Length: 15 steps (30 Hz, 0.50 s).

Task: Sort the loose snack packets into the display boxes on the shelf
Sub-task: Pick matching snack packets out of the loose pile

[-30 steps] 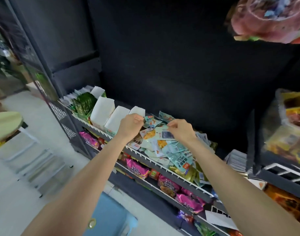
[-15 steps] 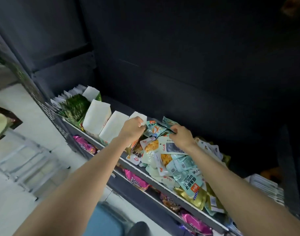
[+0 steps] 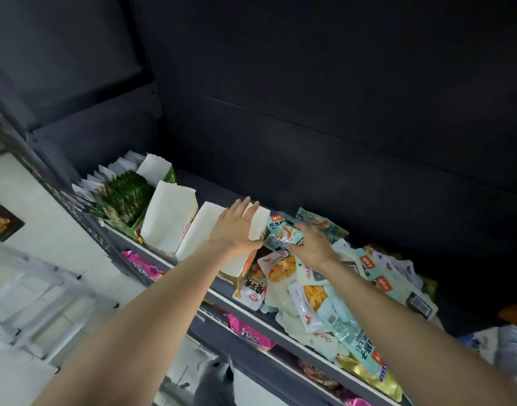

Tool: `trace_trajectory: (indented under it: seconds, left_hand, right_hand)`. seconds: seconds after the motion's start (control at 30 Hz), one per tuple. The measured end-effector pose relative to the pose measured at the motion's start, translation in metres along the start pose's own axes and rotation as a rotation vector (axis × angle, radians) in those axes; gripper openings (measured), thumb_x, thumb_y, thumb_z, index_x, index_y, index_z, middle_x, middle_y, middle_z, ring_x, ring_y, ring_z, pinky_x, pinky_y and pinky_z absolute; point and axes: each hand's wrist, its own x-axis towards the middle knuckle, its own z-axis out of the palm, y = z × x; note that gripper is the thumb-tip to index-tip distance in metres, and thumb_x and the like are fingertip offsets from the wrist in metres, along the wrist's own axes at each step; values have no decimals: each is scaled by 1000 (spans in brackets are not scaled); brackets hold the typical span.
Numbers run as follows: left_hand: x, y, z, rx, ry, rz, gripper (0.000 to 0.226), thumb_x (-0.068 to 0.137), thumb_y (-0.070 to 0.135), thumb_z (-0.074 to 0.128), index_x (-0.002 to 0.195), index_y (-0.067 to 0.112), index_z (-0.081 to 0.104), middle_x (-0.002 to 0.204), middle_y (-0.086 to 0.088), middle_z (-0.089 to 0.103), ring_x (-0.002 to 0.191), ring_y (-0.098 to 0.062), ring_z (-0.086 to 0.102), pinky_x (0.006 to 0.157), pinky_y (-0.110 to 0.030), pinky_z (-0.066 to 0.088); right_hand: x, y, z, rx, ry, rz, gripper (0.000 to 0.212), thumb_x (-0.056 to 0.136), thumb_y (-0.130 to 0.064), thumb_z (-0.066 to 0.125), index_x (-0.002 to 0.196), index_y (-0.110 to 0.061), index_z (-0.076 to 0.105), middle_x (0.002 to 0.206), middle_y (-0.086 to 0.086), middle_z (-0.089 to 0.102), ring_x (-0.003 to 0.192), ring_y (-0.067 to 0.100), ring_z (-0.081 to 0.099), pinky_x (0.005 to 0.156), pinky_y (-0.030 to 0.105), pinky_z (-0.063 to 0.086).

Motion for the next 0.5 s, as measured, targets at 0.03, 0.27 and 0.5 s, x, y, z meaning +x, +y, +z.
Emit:
trace_trajectory:
  seconds: [0.03,0.27,0.5]
  left_hand:
    - [9,-7,0,26,-4,39,89,85,44,61,151,23,4,159,-1,-1,146,-21,-2,117,-36,4]
    - [64,-45,10,113,-31,282,75,87,52,51,148,24,19,154,-1,22,141,-22,21,114,-38,17]
    - [74,-68,33,43,64,365,72,90,39,54,149,26,16,153,2,22,136,-21,32,109,-36,28]
  right_hand:
    - [7,-2,5,-23,4,20,61,93,-30,56,146,-15,28,151,9,28,138,28,28,108,36,30]
    - [65,-9,46,-84,3,158,64,90,-34,57,146,-18,29,153,8,24,140,28,23,114,39,26]
    - [75,-4,79,-353,8,146,83,80,-49,66,146,-21,25,153,9,21,142,29,20,112,43,28]
